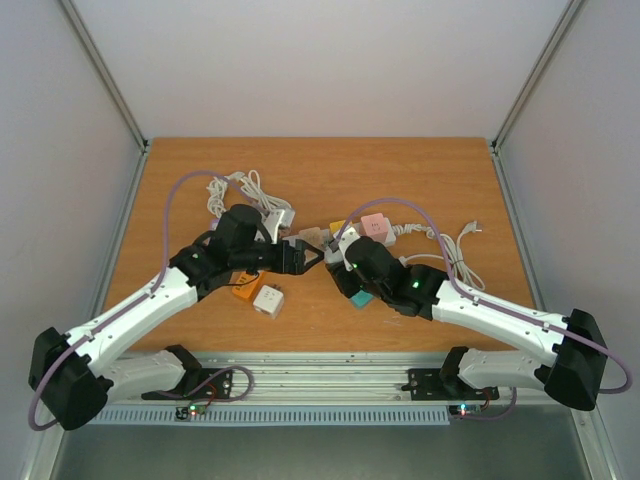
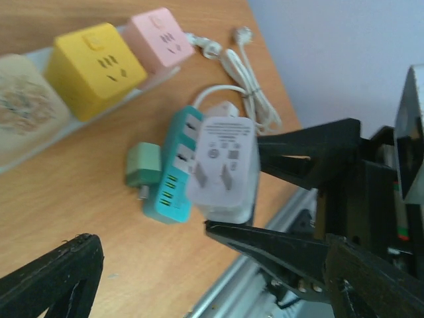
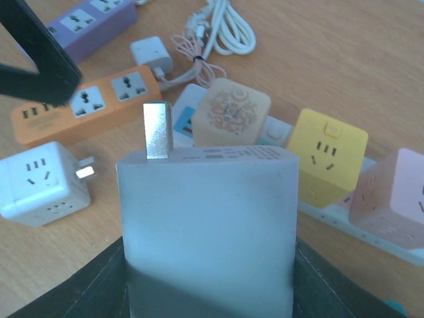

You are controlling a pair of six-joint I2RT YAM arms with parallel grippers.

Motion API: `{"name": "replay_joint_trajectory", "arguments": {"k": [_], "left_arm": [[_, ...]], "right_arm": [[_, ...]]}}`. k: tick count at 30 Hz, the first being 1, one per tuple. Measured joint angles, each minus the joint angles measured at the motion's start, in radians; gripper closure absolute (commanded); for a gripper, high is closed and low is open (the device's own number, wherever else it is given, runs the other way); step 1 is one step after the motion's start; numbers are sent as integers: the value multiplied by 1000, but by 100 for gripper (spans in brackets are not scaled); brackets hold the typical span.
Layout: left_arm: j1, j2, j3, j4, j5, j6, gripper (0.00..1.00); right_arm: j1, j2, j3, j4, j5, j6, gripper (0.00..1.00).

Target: Insert the plug

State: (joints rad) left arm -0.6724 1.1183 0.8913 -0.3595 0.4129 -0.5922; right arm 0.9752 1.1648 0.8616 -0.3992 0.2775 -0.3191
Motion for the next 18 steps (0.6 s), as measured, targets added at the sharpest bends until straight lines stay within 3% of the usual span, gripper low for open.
{"name": "replay_joint_trajectory", "arguments": {"k": [13,18], "left_arm": [[0,26,-54,163,94,-210,46],[0,49,-56,212,142,-255,51]], "right_arm": [[0,-34,15,17,-142,-42,52],[0,-46,15,24,-160,-41,51]]}}
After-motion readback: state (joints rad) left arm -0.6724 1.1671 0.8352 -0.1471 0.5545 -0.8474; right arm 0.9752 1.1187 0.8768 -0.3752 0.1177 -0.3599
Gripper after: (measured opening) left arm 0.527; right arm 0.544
